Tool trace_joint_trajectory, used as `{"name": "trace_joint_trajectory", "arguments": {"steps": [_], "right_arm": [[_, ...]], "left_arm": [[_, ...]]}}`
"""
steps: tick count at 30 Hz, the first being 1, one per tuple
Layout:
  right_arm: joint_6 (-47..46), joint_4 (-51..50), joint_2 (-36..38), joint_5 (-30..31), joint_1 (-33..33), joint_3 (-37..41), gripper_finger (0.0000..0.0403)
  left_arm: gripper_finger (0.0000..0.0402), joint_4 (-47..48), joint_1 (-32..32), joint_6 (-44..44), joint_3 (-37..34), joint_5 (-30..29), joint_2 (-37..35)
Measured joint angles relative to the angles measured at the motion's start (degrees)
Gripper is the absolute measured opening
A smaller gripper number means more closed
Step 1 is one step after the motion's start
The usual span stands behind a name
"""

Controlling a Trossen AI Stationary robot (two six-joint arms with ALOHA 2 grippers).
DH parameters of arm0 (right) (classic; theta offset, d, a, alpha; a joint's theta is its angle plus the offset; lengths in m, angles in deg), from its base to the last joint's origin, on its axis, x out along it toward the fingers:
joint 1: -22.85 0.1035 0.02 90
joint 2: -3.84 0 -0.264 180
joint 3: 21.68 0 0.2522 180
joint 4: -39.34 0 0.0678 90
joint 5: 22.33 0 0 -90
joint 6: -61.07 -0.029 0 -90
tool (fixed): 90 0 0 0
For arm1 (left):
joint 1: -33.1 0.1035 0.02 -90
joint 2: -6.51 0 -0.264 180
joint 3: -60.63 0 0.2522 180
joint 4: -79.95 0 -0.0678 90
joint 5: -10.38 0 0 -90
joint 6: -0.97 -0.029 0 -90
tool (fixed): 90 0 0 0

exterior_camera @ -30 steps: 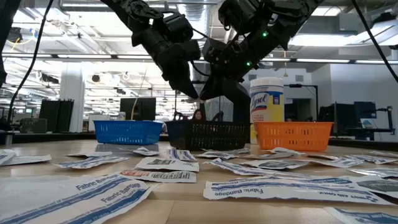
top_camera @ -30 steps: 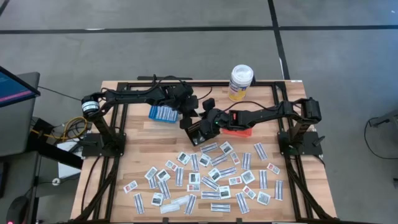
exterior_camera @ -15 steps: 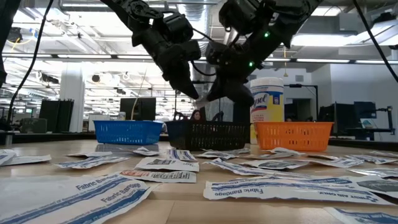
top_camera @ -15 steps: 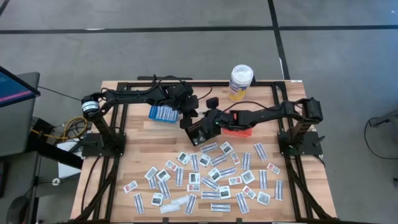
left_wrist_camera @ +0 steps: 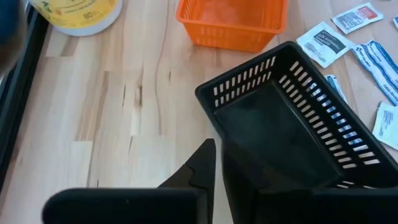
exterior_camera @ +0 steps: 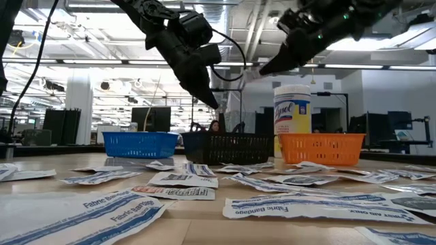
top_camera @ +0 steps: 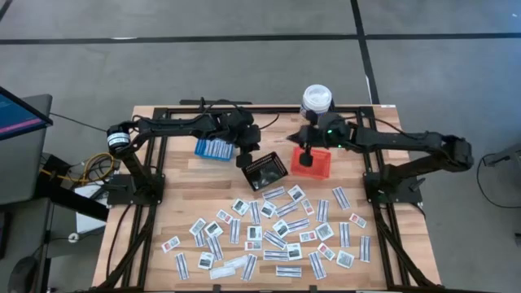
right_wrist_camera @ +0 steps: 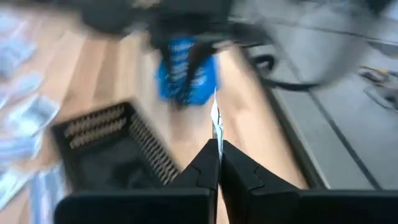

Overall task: Pick & Place First Aid Supplies
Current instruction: Put the ointment pack into the orange bin

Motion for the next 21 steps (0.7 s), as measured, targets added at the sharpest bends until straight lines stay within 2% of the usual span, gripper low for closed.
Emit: {"name": "trace_joint_trajectory", "arguments": {"steps": [3,8,15,21], "right_arm": [[-2.74,3.12,0.32,-0.10,-1.49,2.95,0.0001],[-4.53,4.11,-3.07,-0.42,0.26,3.14,0.0001],[-6.74,11.77,-8.05,-0.43,2.59,2.79,0.0001],[-12.54,11.15,-10.52,-0.44,2.54,0.00,0.0001]], "left_arm": [[0.0018,-1.55,-0.02,0.00,0.00,0.00,0.02],[0.0020,-6.55,-0.14,0.00,0.00,0.16,0.02],[0.0068,-9.02,-0.43,-1.32,0.02,3.07,0.02],[0.0105,-12.31,-1.72,-4.09,0.02,3.04,0.06]]}}
